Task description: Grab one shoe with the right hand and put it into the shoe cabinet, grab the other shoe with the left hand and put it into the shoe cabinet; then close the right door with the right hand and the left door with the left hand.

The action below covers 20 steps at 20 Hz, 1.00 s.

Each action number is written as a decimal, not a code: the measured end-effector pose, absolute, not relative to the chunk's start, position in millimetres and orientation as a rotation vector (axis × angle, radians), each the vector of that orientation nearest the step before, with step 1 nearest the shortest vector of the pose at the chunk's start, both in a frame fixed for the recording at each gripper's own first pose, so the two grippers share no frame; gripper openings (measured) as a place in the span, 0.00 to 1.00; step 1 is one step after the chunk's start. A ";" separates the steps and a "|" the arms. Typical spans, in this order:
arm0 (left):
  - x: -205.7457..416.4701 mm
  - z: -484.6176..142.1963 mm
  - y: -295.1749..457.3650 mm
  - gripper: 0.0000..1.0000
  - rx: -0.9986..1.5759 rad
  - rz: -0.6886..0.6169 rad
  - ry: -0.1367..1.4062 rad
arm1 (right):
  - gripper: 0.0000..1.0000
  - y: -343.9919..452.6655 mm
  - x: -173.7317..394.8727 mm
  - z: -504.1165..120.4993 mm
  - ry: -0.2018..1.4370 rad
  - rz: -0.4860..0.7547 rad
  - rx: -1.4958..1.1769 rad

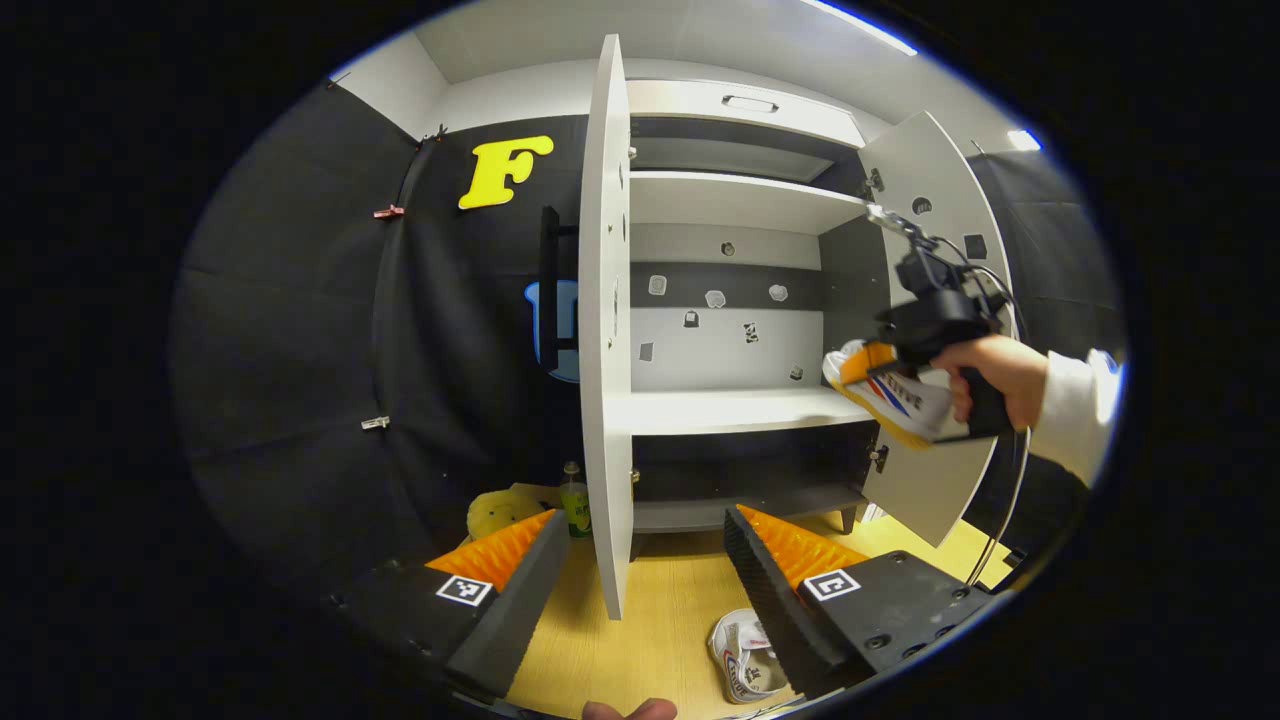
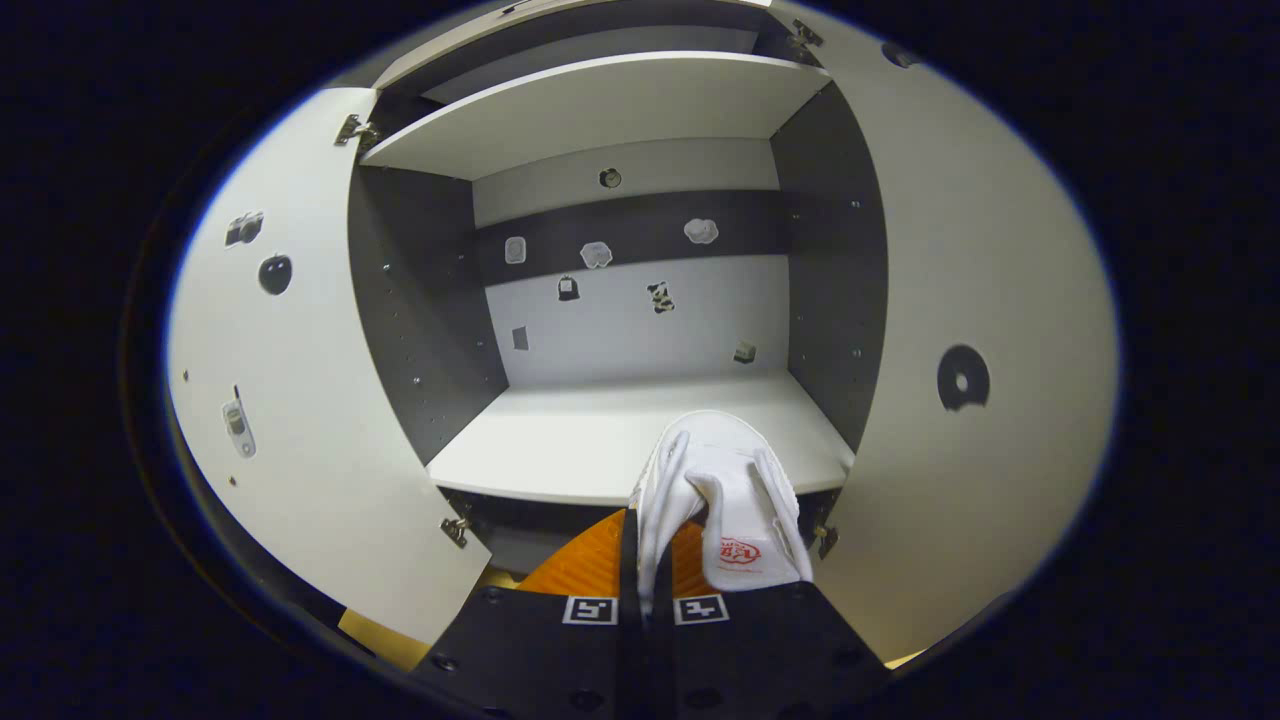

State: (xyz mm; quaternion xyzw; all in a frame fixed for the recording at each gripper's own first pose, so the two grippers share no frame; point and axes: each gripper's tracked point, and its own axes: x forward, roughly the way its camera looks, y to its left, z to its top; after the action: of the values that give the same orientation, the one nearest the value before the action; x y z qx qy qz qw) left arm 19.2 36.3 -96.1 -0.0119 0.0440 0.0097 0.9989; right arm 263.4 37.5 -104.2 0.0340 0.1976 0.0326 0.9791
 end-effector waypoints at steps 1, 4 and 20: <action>20.3 -98.5 34.4 0.97 -0.027 0.013 0.092 | 0.06 35.5 282.4 -100.3 0.405 0.063 0.057; 24.6 -104.2 31.1 0.97 -0.042 -0.006 0.106 | 0.06 27.7 340.1 -102.7 0.434 0.037 0.005; 37.9 -113.3 47.9 0.97 -0.065 0.037 0.128 | 0.05 19.6 494.3 -185.9 0.623 -0.045 -0.191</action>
State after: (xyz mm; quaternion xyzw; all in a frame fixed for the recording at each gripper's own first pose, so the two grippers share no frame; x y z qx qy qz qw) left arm 37.9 47.9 -113.3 -0.0324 0.0641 0.0184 0.9972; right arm 494.3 19.6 -185.9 -0.0936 0.3058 -0.0219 0.9472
